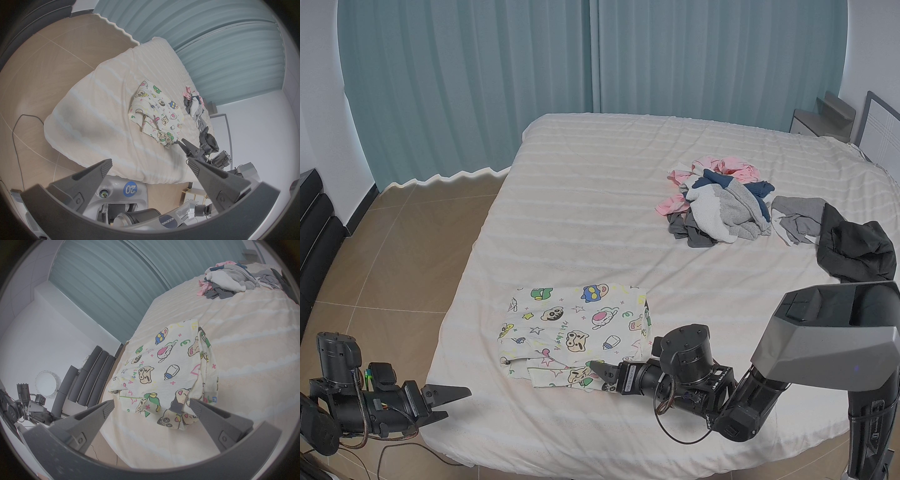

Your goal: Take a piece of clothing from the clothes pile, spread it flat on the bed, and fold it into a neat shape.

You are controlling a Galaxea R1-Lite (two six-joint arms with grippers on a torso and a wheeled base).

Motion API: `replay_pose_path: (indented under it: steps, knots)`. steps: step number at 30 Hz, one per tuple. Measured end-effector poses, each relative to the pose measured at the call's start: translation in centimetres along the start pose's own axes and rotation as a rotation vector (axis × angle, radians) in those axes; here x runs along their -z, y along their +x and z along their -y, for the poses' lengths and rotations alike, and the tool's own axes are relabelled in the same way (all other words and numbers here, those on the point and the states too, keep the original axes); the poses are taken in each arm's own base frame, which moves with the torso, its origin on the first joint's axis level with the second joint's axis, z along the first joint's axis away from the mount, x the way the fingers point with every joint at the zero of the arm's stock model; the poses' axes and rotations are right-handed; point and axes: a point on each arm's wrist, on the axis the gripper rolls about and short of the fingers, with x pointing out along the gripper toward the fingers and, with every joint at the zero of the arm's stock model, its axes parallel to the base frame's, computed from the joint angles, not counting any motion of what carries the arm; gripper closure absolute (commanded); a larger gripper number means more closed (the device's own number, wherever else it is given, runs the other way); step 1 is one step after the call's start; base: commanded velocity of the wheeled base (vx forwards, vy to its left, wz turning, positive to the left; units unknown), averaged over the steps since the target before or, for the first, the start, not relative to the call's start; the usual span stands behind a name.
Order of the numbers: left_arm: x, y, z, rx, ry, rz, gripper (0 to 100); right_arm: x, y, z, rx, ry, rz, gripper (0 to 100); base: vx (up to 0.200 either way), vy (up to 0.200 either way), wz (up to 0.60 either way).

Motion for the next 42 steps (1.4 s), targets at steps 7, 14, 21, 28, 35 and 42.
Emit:
replay_pose_path:
  steps: [7, 14, 21, 28, 35, 42]
  knots:
    - [0.0, 0.0, 0.0, 0.0, 0.0, 0.0, 0, 0.4, 1.1, 0.2, 0.002, 0.0, 0.0, 0, 0.0, 0.0, 0.0]
    - [0.0, 0.0, 0.0, 0.0, 0.0, 0.0, 0, 0.4, 2.6, 0.2, 0.0, 0.002, 0.018, 0, 0.0, 0.0, 0.0]
    - [0.0, 0.0, 0.0, 0.0, -0.001, -0.001, 0, 0.8, 3.2, 0.8, 0.041, -0.01, 0.025, 100, 0.0, 0.0, 0.0]
    - [0.0, 0.0, 0.0, -0.001, -0.001, -0.001, 0, 0.8, 3.1, 1.7, 0.067, -0.018, 0.023, 100, 0.0, 0.0, 0.0]
    - [0.0, 0.1, -0.1, -0.003, -0.002, -0.004, 0, 0.8, 2.4, 2.1, 0.082, -0.016, 0.016, 100, 0.0, 0.0, 0.0]
    - [0.0, 0.1, -0.1, -0.004, -0.003, -0.005, 0, 0.3, 0.9, 1.8, 0.081, -0.015, 0.016, 100, 0.0, 0.0, 0.0]
